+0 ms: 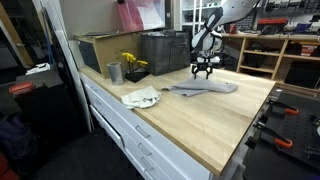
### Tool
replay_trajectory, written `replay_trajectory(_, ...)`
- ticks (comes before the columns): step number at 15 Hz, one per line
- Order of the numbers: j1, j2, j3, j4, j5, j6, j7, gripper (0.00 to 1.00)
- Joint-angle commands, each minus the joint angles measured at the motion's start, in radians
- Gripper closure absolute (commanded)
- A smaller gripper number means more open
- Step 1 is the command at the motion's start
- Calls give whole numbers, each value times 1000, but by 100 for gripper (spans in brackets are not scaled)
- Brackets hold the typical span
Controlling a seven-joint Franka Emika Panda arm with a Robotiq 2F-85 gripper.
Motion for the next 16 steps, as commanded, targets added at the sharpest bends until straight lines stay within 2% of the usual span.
replay_trajectory(1, -10, 39, 14, 42, -6, -10, -14, 32)
replay_trajectory(5, -11, 21, 17, 30, 1, -7, -8, 62)
replay_trajectory(10, -16, -56, -17, -56, 5, 27, 15, 99)
replay_trajectory(16, -62, -146, -86, -173, 39, 49, 88, 99)
